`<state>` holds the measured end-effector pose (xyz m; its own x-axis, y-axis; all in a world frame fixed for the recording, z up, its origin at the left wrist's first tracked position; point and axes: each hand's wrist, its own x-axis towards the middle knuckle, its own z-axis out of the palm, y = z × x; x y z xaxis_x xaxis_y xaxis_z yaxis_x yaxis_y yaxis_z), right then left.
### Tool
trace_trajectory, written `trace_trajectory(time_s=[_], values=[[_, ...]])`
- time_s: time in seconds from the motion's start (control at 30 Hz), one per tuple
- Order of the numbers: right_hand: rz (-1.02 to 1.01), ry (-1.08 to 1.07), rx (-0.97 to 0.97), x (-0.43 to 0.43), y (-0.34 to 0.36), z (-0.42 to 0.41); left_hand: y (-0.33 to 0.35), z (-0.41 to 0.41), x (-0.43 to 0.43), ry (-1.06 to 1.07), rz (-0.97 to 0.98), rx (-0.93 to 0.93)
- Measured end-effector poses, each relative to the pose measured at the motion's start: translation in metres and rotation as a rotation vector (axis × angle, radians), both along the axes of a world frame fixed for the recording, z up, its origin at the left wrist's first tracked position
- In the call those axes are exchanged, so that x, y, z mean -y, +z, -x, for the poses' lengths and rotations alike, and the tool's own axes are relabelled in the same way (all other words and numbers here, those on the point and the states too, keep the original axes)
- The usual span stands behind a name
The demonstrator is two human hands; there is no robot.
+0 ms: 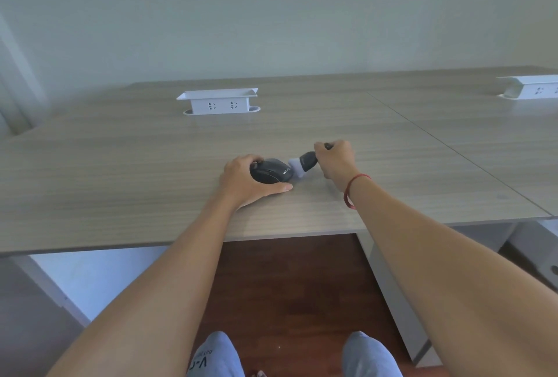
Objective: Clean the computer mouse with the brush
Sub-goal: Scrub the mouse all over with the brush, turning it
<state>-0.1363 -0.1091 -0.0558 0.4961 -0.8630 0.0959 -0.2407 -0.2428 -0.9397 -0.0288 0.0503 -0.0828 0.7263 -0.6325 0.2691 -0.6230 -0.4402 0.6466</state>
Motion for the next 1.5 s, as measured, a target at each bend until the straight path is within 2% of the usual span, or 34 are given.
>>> trace_trajectory(time_s=[0.1,0.27,0.43,0.53,0.7,0.8,0.97,1.13,1.33,1.5], values=[[-0.017,0.018,0.036,-0.002,0.002,-0.001,-0.002,0.0,0.001,0.011,-0.002,-0.003],[0.127,0.005,-0.016,-0.004,0.002,0.004,0.0,0.003,0.001,0.054,-0.088,0.012],[0.209,0.169,0.127,-0.016,0.017,0.001,0.003,0.005,0.003,0.1,-0.185,-0.004],[0.251,0.243,0.106,-0.022,0.019,-0.004,0.003,0.001,0.001,0.034,-0.141,-0.046],[0.288,0.112,0.057,-0.014,0.011,-0.003,0.001,-0.007,-0.009,-0.042,0.009,-0.203],[0.268,0.076,0.1,-0.017,0.013,-0.003,-0.001,-0.009,-0.008,-0.071,0.061,-0.197],[0.297,0.196,0.123,-0.024,0.015,-0.007,-0.002,-0.005,-0.01,-0.056,0.117,-0.131],[0.257,0.048,0.104,-0.014,0.002,-0.006,-0.001,-0.003,-0.009,-0.026,0.118,-0.091],[0.193,0.198,0.126,-0.015,0.006,-0.006,-0.003,-0.001,-0.008,0.016,0.114,-0.076],[0.223,0.063,0.076,-0.008,0.003,-0.005,0.0,0.002,-0.009,0.132,0.043,-0.071]])
